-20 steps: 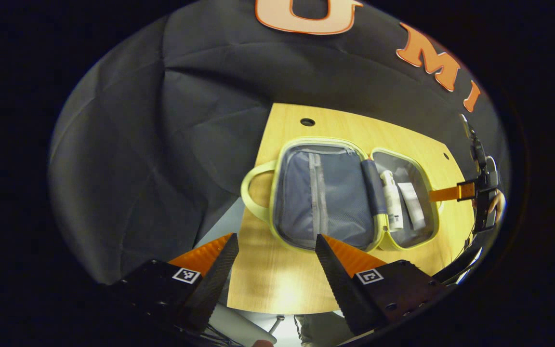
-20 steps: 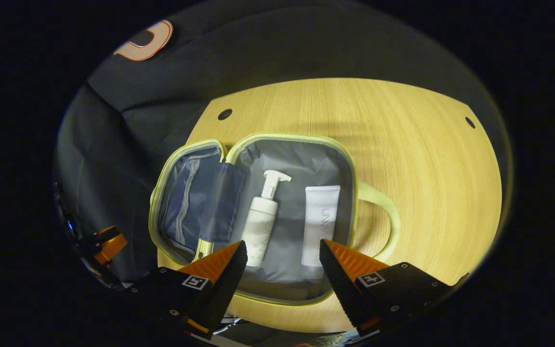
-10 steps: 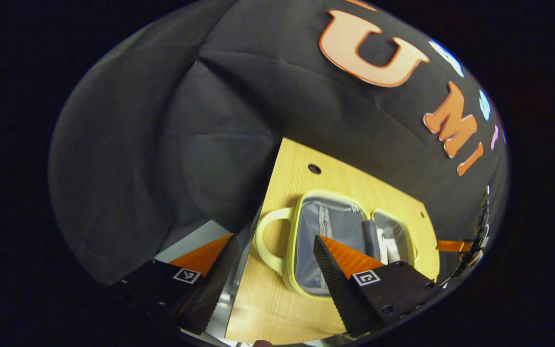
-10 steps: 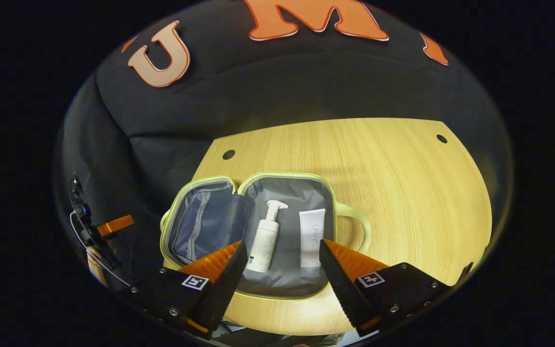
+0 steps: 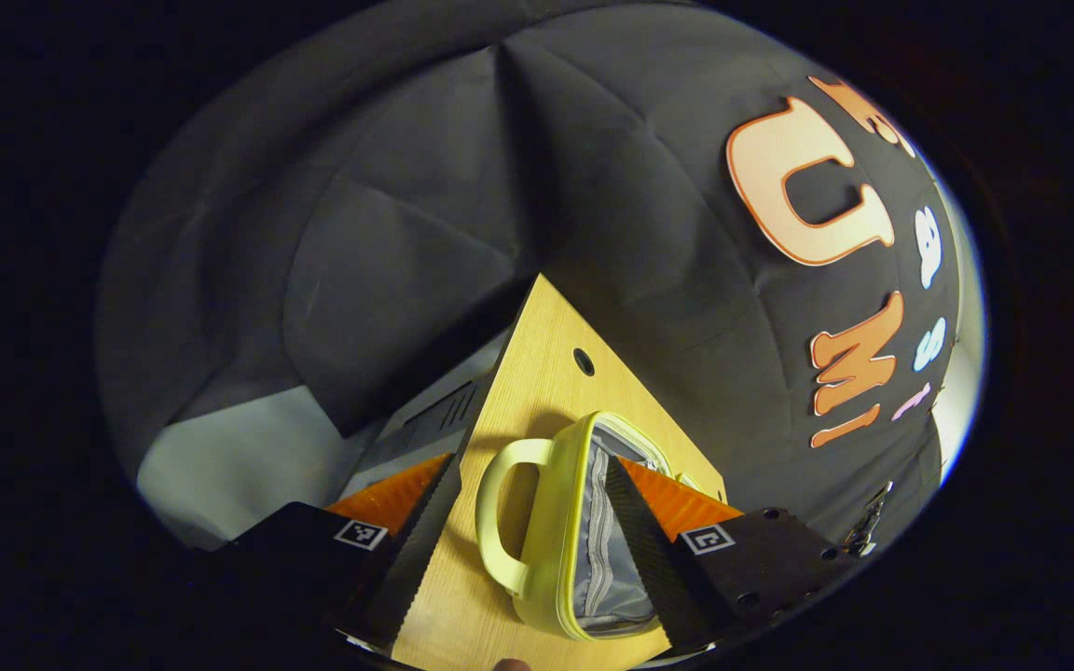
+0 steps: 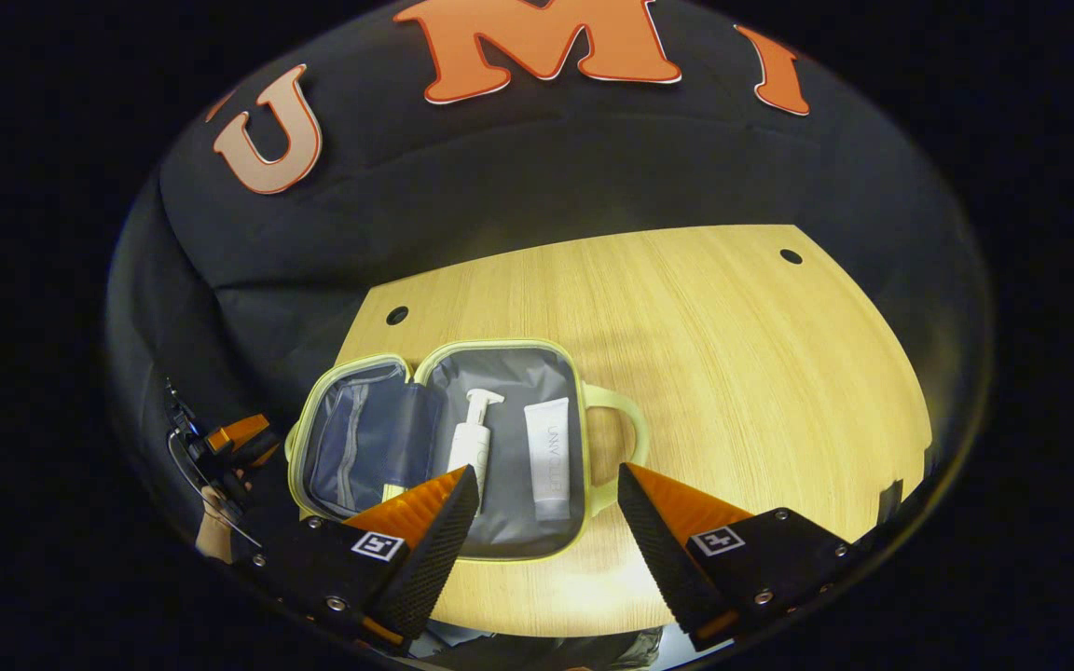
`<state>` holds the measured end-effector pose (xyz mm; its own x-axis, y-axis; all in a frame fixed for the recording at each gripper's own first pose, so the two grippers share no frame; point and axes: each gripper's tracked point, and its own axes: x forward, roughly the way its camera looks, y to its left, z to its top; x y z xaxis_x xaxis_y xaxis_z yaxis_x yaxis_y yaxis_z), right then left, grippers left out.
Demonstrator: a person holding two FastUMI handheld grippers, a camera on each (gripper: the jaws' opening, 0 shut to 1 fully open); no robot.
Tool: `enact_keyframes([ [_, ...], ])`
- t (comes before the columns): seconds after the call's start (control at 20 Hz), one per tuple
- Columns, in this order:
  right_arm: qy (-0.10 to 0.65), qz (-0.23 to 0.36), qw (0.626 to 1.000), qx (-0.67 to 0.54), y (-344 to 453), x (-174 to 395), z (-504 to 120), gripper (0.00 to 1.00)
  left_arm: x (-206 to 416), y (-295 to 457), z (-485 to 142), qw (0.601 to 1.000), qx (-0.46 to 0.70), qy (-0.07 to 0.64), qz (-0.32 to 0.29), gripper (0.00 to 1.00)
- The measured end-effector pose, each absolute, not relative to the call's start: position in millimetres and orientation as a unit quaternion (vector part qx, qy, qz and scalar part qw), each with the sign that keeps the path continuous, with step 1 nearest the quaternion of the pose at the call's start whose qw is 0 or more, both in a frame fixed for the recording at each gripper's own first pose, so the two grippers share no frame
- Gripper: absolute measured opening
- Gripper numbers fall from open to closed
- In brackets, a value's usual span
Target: First open the suitcase, pack the skin care products into it, and then close the suitcase.
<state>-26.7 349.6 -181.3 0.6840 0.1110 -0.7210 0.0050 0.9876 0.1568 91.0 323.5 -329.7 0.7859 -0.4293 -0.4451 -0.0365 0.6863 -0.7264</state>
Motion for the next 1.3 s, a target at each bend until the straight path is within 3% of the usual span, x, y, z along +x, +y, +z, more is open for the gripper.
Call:
enact_keyframes([
  [0.4,0.385,0.011,0.918,0.094,343.5,-41.1,-170.0,0.96,99.0,323.0,-344.2,0.840,-0.447,0.286,-0.114,0.92],
  [0.65,0.380,0.004,0.919,0.108,340.2,-40.3,-165.4,0.96,93.3,325.5,-371.9,0.835,-0.450,0.302,-0.097,0.21],
  [0.75,0.375,0.001,0.921,0.104,336.5,-39.5,-164.9,0.96,88.6,320.8,-363.8,0.842,-0.441,0.296,-0.094,0.07],
  [1.05,0.315,-0.019,0.946,0.080,312.6,-26.4,-138.2,0.96,76.0,308.1,-319.0,0.877,-0.346,0.322,-0.093,0.04],
  [1.3,0.270,-0.020,0.961,0.055,292.1,-19.1,-112.8,0.96,61.1,280.3,-229.8,0.903,-0.283,0.302,-0.117,0.04],
])
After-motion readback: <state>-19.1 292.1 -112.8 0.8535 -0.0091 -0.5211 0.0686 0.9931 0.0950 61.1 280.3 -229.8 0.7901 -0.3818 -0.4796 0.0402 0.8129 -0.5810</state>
